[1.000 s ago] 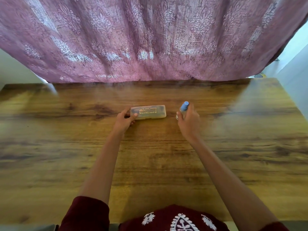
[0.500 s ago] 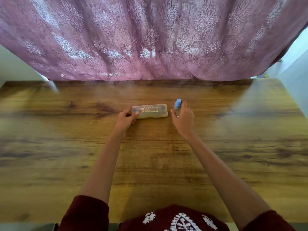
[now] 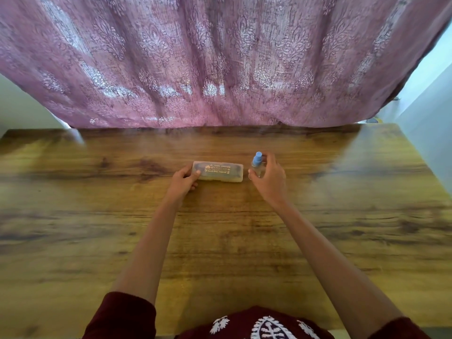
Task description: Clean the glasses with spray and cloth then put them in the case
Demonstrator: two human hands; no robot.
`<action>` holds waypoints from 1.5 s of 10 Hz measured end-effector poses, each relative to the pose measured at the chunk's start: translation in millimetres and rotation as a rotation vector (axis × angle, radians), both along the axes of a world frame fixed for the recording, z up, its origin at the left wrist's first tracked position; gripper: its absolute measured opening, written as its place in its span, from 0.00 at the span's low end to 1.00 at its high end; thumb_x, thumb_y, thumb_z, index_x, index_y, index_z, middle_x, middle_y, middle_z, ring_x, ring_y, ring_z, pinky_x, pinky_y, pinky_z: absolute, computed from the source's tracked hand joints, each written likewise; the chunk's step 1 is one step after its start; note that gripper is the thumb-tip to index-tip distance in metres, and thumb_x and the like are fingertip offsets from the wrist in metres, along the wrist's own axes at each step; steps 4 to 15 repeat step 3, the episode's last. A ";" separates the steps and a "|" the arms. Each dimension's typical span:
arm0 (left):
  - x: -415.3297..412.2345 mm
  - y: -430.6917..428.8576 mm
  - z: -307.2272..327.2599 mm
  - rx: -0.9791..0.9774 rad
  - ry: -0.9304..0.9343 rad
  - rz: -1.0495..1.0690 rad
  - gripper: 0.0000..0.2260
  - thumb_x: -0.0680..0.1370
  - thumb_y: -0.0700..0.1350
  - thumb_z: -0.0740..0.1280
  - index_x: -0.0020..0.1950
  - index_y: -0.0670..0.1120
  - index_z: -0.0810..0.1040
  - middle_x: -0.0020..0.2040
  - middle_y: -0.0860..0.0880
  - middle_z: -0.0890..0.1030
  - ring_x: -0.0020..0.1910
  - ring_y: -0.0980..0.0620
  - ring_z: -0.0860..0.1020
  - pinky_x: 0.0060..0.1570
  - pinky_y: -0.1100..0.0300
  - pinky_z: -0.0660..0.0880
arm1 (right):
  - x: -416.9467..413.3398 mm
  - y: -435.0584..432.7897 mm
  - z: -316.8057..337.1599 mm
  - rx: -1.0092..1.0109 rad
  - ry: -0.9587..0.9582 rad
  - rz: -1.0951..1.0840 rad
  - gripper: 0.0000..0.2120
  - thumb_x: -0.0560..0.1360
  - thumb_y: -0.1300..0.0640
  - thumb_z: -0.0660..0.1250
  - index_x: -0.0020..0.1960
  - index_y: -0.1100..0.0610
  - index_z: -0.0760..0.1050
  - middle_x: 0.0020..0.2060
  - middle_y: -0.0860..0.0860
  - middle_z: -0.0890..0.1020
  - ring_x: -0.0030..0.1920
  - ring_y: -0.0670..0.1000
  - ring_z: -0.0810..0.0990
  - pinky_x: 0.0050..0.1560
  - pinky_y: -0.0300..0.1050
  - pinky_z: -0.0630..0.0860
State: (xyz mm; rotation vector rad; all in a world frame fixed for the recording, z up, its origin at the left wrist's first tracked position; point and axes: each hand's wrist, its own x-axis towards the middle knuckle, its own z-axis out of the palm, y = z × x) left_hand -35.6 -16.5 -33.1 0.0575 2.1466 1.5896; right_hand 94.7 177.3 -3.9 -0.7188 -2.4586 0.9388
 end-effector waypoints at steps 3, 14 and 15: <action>6.9 -7.0 13.1 -0.097 0.191 0.232 0.20 0.79 0.52 0.64 0.68 0.42 0.74 0.57 0.45 0.77 0.50 0.48 0.78 0.52 0.54 0.77 | 4.8 -2.9 13.3 0.006 0.110 -0.005 0.30 0.73 0.43 0.70 0.68 0.57 0.66 0.60 0.52 0.75 0.59 0.49 0.73 0.58 0.45 0.72; 6.9 -7.0 13.1 -0.097 0.191 0.232 0.20 0.79 0.52 0.64 0.68 0.42 0.74 0.57 0.45 0.77 0.50 0.48 0.78 0.52 0.54 0.77 | 4.8 -2.9 13.3 0.006 0.110 -0.005 0.30 0.73 0.43 0.70 0.68 0.57 0.66 0.60 0.52 0.75 0.59 0.49 0.73 0.58 0.45 0.72; 6.9 -7.0 13.1 -0.097 0.191 0.232 0.20 0.79 0.52 0.64 0.68 0.42 0.74 0.57 0.45 0.77 0.50 0.48 0.78 0.52 0.54 0.77 | 4.8 -2.9 13.3 0.006 0.110 -0.005 0.30 0.73 0.43 0.70 0.68 0.57 0.66 0.60 0.52 0.75 0.59 0.49 0.73 0.58 0.45 0.72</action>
